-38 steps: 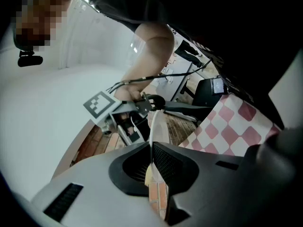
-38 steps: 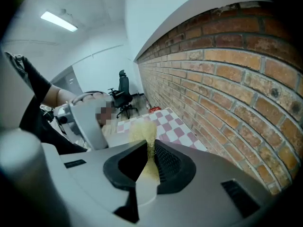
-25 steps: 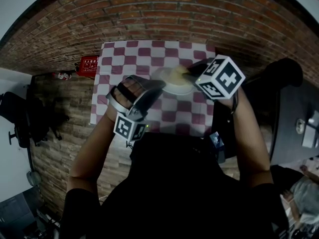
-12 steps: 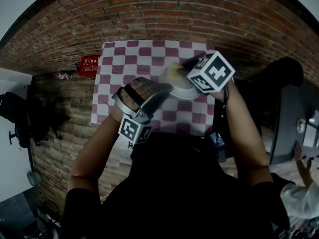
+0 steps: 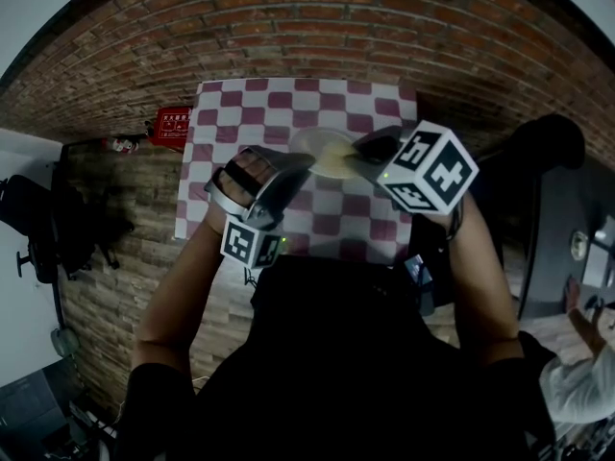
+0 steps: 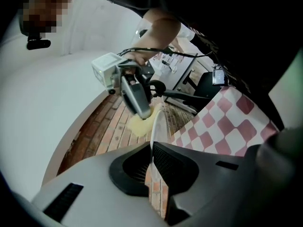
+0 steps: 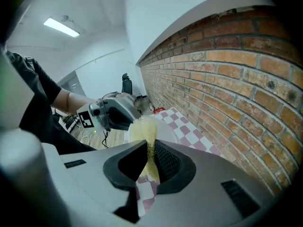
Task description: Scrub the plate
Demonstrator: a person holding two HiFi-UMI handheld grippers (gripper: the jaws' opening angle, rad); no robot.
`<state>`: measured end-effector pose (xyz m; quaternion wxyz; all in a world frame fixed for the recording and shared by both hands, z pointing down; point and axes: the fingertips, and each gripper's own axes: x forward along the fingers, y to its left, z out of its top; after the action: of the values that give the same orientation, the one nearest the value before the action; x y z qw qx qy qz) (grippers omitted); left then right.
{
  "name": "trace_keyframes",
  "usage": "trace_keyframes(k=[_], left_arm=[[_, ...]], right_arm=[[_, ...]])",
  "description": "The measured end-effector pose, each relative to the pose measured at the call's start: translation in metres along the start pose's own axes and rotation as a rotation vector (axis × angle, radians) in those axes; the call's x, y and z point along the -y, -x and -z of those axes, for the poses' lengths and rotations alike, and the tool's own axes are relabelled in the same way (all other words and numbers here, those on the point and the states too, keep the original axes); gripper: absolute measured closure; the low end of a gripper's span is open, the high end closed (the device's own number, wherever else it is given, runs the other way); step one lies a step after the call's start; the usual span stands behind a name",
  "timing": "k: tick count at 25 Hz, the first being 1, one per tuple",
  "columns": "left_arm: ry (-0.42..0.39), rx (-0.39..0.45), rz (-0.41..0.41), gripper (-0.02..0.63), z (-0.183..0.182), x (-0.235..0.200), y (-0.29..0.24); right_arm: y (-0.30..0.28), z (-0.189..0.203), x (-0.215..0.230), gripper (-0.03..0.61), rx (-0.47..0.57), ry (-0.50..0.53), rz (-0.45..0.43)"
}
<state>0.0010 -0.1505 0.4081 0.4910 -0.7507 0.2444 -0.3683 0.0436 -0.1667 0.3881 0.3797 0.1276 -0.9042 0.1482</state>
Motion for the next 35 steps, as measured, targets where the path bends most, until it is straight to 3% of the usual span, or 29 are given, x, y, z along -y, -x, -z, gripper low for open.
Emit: trace_keyframes(k=[6,14,21,25,28,35], left_arm=[[0.021,-0.006,-0.025,0.588,0.003,-0.01,0.009],[-0.022,0.109,-0.034,0.586,-0.044,-0.023,0.015],[-0.09,0.161,-0.017,0.586,-0.065,-0.02,0.011],[-0.081,0.178,-0.02,0.586,-0.071,-0.023,0.003],[-0.078,0.151,0.0,0.586,-0.062,-0.017,-0.001],[-0.02,0.08,-0.009,0.588,-0.03,-0.016,-0.002]], right_arm=[[-0.007,0.039,0.041,0.533,-0.044,-0.099,0.045],[-0.022,0.045,0.077,0.532,-0.105,-0.095,0.122],[-0.027,0.008,0.06,0.532,-0.078,-0.021,0.112],[-0.027,-0.021,0.033,0.532,-0.052,0.053,0.078],[-0.019,-0.036,0.013,0.532,-0.019,0.088,0.056],[-0.004,-0.04,-0.006,0.532,0.024,0.06,0.032]])
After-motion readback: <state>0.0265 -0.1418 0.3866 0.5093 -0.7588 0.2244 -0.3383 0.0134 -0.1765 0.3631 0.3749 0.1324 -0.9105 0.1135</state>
